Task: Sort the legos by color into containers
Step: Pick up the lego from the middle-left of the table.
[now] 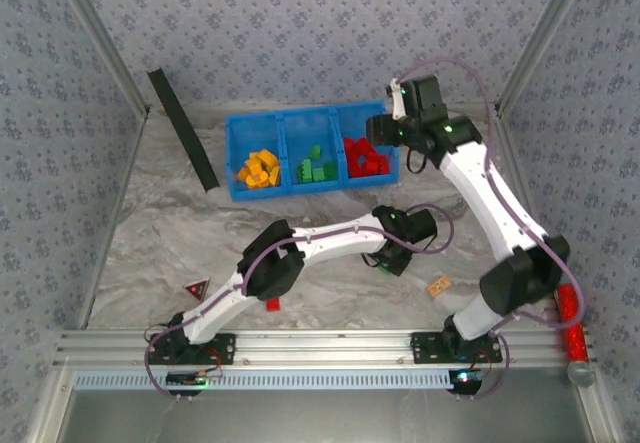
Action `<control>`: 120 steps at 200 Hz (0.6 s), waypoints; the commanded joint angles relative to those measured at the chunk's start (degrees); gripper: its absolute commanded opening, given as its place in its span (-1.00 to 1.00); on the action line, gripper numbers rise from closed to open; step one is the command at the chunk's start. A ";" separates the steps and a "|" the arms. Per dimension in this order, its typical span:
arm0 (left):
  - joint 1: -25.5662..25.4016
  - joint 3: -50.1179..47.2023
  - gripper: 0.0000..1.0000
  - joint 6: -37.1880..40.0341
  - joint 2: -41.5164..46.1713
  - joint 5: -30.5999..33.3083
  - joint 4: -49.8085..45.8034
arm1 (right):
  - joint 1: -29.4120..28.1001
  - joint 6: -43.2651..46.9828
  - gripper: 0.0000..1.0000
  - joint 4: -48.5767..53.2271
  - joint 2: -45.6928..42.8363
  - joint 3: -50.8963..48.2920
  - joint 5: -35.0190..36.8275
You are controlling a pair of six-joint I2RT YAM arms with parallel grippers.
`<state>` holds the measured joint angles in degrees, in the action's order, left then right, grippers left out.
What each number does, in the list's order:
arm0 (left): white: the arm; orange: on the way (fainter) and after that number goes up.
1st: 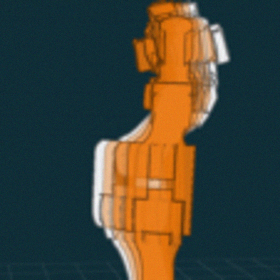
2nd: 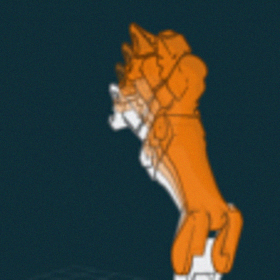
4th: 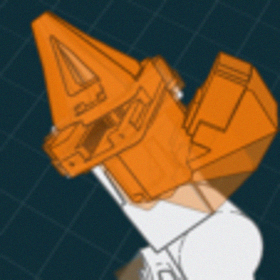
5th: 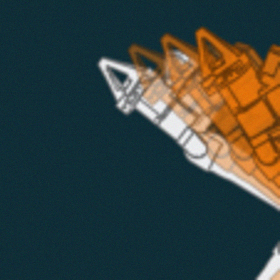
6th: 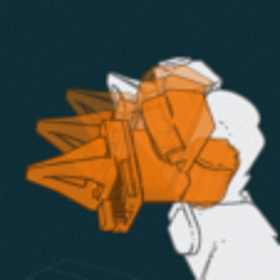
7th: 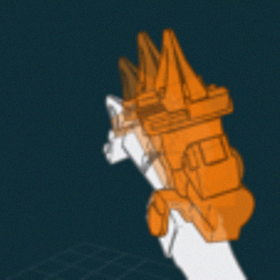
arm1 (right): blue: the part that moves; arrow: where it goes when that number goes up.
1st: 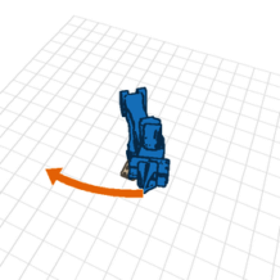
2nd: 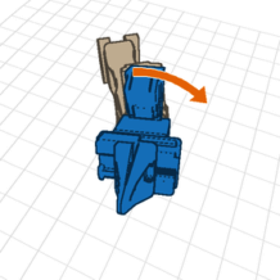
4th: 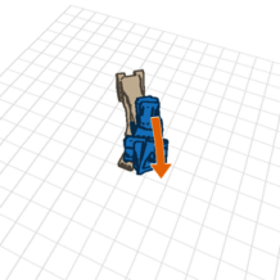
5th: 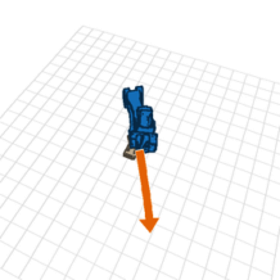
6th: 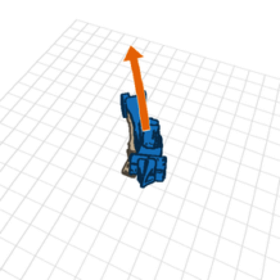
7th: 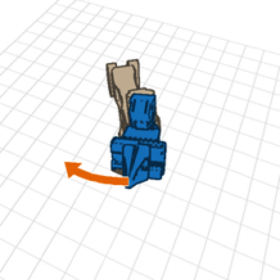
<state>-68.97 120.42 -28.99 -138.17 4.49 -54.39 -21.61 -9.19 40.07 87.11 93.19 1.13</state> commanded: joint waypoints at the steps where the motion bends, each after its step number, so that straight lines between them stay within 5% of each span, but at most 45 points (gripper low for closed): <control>1: 1.54 0.21 -0.30 -1.14 -1.42 -2.16 -2.21 | -1.33 -0.79 0.42 3.47 -9.33 -3.89 3.45; 64: 6.87 -12.33 -0.61 -2.28 6.69 -6.60 2.08 | -9.26 -7.20 0.51 6.22 -38.28 -19.39 12.16; 96: 11.23 -14.08 -0.62 0.19 13.40 -4.92 2.36 | -14.67 -16.00 0.46 9.58 -42.75 -28.35 14.23; 120: 15.42 -12.15 -0.63 2.03 16.79 -3.73 2.32 | -23.91 -22.27 0.47 5.37 -43.83 -35.19 15.06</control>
<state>-57.14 106.37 -29.52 -128.16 -0.64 -51.33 -38.26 -22.59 45.82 42.83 63.88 13.23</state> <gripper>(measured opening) 0.297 0.729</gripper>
